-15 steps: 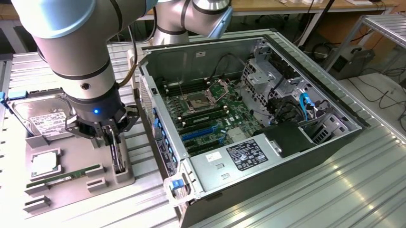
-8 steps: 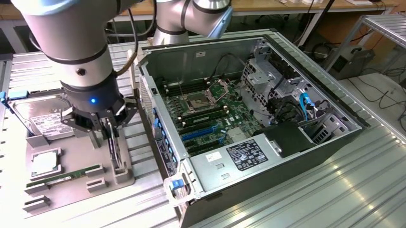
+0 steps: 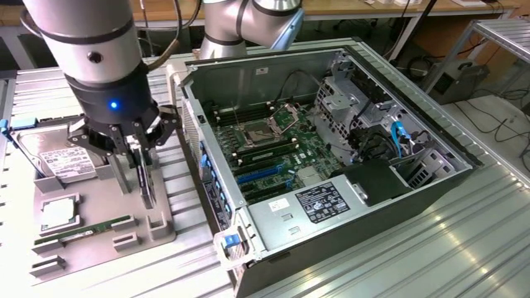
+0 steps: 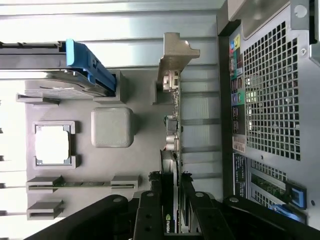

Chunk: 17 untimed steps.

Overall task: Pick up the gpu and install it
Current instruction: 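Pick up the gpu and move the gpu toward the slot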

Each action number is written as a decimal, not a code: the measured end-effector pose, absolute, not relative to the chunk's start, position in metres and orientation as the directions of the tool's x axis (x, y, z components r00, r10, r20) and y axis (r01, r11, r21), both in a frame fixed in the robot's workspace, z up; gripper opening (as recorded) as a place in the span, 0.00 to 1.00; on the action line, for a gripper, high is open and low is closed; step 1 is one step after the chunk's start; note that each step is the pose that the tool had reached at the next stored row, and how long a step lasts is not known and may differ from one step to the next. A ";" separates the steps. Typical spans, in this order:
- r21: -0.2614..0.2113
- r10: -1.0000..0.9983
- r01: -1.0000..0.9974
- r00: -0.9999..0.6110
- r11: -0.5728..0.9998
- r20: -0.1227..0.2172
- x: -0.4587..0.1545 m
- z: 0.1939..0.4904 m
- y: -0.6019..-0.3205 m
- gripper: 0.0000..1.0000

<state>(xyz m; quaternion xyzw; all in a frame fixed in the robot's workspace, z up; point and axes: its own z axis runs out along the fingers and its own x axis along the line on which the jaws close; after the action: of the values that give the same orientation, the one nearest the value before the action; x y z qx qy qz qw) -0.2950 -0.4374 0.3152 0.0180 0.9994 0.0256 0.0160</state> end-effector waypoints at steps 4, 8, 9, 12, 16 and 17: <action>0.052 0.026 0.025 -0.999 0.998 -0.030 -0.293 0.335 -0.439 0.26; 0.052 0.017 0.016 -0.999 0.999 -0.029 -0.290 0.354 -0.440 0.26; 0.052 0.015 0.014 -0.999 0.999 -0.028 -0.289 0.358 -0.440 0.26; 0.052 0.007 0.006 -1.000 0.999 -0.026 -0.285 0.374 -0.441 0.26; 0.053 -0.002 -0.003 -1.000 0.999 -0.021 -0.276 0.398 -0.444 0.26; 0.053 -0.004 -0.005 -1.000 0.999 -0.019 -0.273 0.404 -0.444 0.26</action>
<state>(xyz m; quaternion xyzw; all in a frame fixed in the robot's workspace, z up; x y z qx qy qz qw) -0.2726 -0.4441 0.4042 -0.0023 0.9996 0.0265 0.0097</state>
